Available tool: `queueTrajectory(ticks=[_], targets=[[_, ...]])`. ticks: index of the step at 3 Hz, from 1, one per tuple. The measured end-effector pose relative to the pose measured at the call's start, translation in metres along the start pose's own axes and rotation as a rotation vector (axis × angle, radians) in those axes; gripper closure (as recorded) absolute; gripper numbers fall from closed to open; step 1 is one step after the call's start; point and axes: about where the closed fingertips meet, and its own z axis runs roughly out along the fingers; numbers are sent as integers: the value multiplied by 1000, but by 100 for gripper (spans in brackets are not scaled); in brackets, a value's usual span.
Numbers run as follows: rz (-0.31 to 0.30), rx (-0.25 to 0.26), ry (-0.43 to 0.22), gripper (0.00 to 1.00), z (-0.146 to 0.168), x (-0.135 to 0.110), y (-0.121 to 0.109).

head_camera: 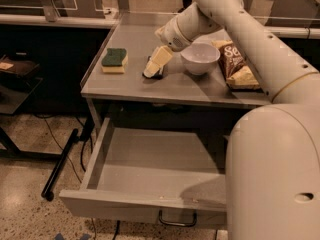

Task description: Place rxbar blueberry into top drawer

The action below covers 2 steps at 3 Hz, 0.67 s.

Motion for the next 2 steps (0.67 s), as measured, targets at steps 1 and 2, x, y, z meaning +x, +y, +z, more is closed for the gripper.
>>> queueTrajectory(ticks=[1, 2], targets=[[27, 3, 3, 0, 2, 13, -4], [48, 3, 3, 0, 5, 24, -8]])
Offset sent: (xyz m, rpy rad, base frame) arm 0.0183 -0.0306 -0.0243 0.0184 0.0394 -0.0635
